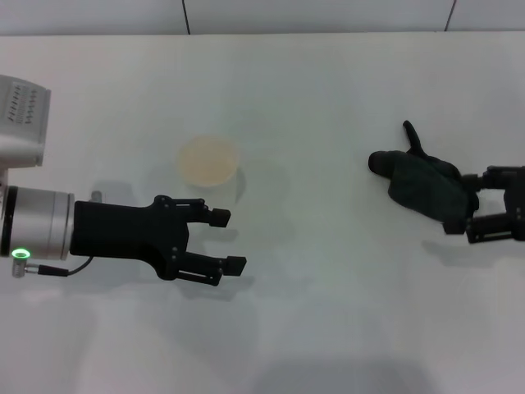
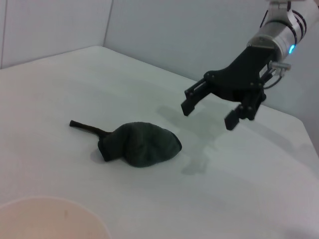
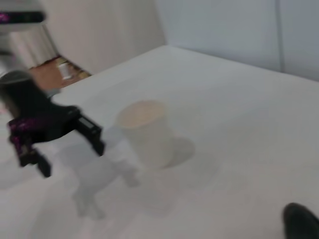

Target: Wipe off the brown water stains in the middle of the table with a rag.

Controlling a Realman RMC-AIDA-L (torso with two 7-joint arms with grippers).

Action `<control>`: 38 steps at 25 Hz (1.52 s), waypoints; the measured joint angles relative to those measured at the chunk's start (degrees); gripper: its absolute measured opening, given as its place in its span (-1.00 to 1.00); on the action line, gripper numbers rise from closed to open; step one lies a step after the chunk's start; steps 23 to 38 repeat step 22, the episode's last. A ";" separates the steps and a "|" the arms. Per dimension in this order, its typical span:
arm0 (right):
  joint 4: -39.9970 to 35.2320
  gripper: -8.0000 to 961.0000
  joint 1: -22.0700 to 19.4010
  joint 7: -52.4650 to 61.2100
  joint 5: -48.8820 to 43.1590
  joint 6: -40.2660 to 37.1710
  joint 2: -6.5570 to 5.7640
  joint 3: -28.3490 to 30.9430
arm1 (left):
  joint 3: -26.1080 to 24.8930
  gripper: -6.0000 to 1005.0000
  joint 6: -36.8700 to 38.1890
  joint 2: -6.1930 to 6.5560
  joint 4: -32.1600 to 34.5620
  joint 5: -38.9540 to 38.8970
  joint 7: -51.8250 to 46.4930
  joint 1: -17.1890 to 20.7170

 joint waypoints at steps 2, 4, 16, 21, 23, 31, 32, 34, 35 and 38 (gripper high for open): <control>0.25 0.79 -0.04 -1.42 -0.20 -0.49 0.35 -0.22 | 0.00 0.71 0.02 0.00 0.08 0.14 0.00 -0.07; 0.47 0.79 -0.09 -2.26 -0.18 -0.64 0.54 -0.27 | 0.00 0.71 0.07 -0.02 0.21 0.32 -0.02 -0.08; 0.97 0.79 0.35 -2.69 0.09 -0.24 0.62 -0.30 | 0.00 0.71 0.42 -0.10 -0.12 0.82 -0.08 0.51; 0.98 0.79 0.34 -2.70 0.18 -0.27 0.63 -0.30 | 0.00 0.71 0.28 -0.10 -0.14 0.64 -0.05 0.54; 1.09 0.79 0.34 -2.71 0.22 -0.26 0.64 -0.30 | 0.00 0.71 0.27 -0.10 -0.14 0.62 -0.02 0.54; 1.09 0.79 0.34 -2.71 0.22 -0.26 0.64 -0.30 | 0.00 0.71 0.27 -0.10 -0.14 0.62 -0.02 0.54; 1.09 0.79 0.34 -2.71 0.22 -0.26 0.64 -0.30 | 0.00 0.71 0.27 -0.10 -0.14 0.62 -0.02 0.54; 1.09 0.79 0.34 -2.71 0.22 -0.26 0.64 -0.30 | 0.00 0.71 0.27 -0.10 -0.14 0.62 -0.02 0.54; 1.09 0.79 0.34 -2.71 0.22 -0.26 0.64 -0.30 | 0.00 0.71 0.27 -0.10 -0.14 0.62 -0.02 0.54; 1.09 0.79 0.34 -2.71 0.22 -0.26 0.64 -0.30 | 0.00 0.71 0.27 -0.10 -0.14 0.62 -0.02 0.54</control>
